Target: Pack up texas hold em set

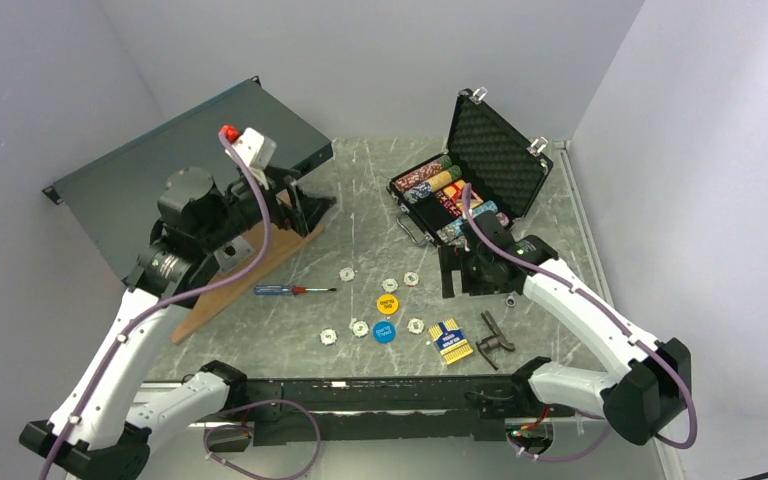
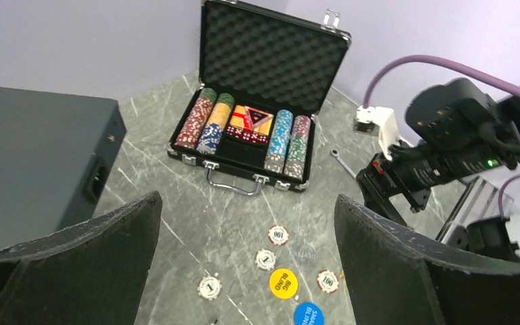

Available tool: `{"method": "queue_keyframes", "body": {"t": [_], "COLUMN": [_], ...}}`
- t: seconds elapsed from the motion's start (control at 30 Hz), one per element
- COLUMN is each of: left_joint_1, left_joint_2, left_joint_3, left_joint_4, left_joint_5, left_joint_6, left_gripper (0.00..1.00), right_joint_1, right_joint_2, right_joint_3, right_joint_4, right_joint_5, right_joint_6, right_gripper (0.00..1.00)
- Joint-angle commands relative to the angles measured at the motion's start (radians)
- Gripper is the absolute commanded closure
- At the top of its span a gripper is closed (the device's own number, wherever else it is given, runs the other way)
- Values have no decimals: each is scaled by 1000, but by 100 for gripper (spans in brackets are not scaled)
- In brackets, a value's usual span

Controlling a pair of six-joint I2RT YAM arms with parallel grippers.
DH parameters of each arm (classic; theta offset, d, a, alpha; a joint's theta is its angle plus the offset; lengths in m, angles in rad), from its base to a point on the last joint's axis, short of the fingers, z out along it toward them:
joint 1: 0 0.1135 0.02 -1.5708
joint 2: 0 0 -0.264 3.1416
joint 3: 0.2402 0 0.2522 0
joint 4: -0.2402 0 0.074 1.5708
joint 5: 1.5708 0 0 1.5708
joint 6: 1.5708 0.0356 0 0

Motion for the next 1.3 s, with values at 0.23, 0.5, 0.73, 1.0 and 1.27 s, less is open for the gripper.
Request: {"method": "queue_keyframes", "body": {"t": [0.23, 0.5, 0.73, 1.0, 1.27], "left_joint_1": [-44, -48, -53, -62, -77], "left_joint_2": [-226, -265, -243, -235, -230], "left_joint_3": [-193, -226, -217, -219, -222], "left_joint_4": [179, 206, 194, 194, 188], "left_joint_5": [20, 11, 9, 19, 2], "left_joint_6": [125, 123, 120, 115, 127], "left_gripper": [1, 1, 1, 1, 1], "right_joint_1": [135, 197, 244, 254, 265], "right_joint_2": [141, 272, 362, 412, 447], "right_joint_3": [-42, -103, -112, -69, -42], "right_joint_4": [-73, -57, -32, -32, -12], "right_joint_5": [-172, -129, -100, -27, -3], "right_joint_6": [36, 75, 82, 87, 71], "right_gripper": [0, 0, 0, 2, 9]}}
